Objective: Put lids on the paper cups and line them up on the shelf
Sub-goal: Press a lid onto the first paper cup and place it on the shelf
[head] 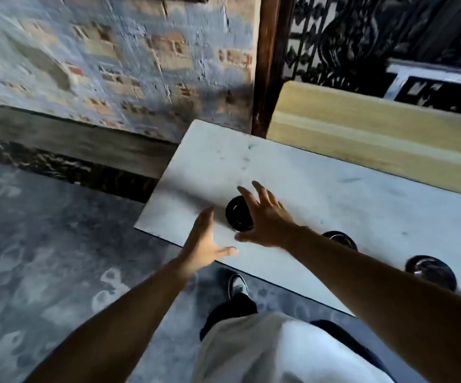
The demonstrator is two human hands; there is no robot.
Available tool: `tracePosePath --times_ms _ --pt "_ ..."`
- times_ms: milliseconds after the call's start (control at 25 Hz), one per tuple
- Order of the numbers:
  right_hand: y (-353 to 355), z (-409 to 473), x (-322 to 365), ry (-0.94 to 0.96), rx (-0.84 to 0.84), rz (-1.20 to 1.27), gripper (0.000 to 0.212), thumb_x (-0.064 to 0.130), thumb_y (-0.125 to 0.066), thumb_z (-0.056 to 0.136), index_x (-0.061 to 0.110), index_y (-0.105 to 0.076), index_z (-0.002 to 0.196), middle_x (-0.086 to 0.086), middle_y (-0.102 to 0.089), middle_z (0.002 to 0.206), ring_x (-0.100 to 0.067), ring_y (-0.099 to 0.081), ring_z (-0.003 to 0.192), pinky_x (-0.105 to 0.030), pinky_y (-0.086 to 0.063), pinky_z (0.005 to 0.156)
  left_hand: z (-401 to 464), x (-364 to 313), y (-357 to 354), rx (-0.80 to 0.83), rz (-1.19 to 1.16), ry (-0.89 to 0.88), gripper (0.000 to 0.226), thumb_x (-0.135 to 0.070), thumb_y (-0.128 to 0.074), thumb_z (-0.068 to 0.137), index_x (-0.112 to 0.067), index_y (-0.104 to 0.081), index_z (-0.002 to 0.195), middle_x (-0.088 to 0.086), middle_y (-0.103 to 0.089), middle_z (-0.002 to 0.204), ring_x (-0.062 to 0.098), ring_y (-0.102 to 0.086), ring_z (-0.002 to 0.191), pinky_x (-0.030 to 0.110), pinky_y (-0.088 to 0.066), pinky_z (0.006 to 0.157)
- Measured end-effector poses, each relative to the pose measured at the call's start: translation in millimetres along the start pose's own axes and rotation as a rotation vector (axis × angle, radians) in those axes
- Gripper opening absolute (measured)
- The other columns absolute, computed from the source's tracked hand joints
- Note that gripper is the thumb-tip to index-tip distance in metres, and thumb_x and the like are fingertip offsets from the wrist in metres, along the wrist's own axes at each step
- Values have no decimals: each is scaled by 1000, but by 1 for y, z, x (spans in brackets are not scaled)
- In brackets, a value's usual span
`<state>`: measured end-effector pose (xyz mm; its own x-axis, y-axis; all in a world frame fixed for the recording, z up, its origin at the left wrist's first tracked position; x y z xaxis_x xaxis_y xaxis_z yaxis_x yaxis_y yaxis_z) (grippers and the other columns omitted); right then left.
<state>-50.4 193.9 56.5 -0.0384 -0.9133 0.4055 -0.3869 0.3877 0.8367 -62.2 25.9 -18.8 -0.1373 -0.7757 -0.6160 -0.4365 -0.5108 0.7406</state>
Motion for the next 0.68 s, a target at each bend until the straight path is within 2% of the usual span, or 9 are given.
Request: tracePosePath --times_ms 80,120,200,240,280,360,440,560,680 --pt "-4 11 8 2 8 30 117 54 -82 72 31 -11 163 -12 -7 170 -41 -22 151 -50 -31 119 16 10 -9 -38 -49 47 120 -42 -96 59 1 -33 152 23 -42 154 34 -41 143 32 -29 119" --pt "-7 12 10 1 14 15 115 52 -83 74 32 -12 162 -11 -11 169 -40 -26 150 -49 -33 117 20 12 -14 -41 -87 73 113 -43 -95 58 -4 -40 149 18 -52 148 29 -51 136 36 -41 115" --pt "-12 18 14 6 10 -30 108 44 -82 77 33 -15 162 -10 -19 166 -39 -33 145 -47 -39 112 31 3 -17 -58 -214 88 89 -30 -94 62 -12 -53 139 -1 -66 129 7 -62 113 21 -54 94" --pt "-15 19 13 8 3 -48 103 40 -80 79 33 -18 161 -10 -24 163 -38 -36 142 -46 -43 108 32 -6 -16 -55 -263 92 78 -16 -91 66 -13 -55 135 -8 -66 118 0 -61 101 6 -50 81" --pt "-17 21 11 6 -3 -54 98 37 -79 80 32 -22 160 -10 -28 160 -38 -39 139 -45 -46 104 35 -13 -17 -43 -291 96 71 -5 -87 69 -15 -56 133 -10 -65 107 1 -61 91 0 -45 70" --pt "-16 22 9 2 -7 -33 91 33 -76 81 32 -28 158 -9 -34 155 -37 -43 134 -44 -51 96 33 -24 -21 -5 -372 140 67 2 -82 74 -23 -55 130 -9 -66 93 8 -63 80 0 -43 59" --pt "-14 22 4 -14 4 68 89 34 -75 79 36 -31 157 -6 -37 151 -35 -46 132 -44 -54 94 32 -24 -23 3 -386 131 66 -7 -86 72 -22 -56 128 -8 -68 95 14 -67 84 3 -45 58" --pt "7 20 -10 -63 2 365 87 33 -73 75 49 -33 151 -3 -47 144 -26 -52 127 -38 -50 99 25 -30 -10 57 -385 63 62 -23 -88 69 -21 -56 122 -9 -73 102 11 -72 88 14 -52 68" --pt "31 10 -24 -117 87 592 70 27 -69 84 52 -44 144 -2 -58 135 -23 -57 119 -35 -50 97 12 -54 17 72 -400 -61 63 -37 -85 72 -22 -55 125 -5 -75 102 8 -72 85 21 -57 68"
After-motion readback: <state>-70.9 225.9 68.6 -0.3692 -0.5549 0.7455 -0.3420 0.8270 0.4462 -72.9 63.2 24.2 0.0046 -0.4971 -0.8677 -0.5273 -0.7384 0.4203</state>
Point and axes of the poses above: each hand's wrist, its own z-axis towards the middle knuckle, its own y-axis out of the back of the hand, x = y × z, the point moved 7 cm from there along z, towards the middle knuckle
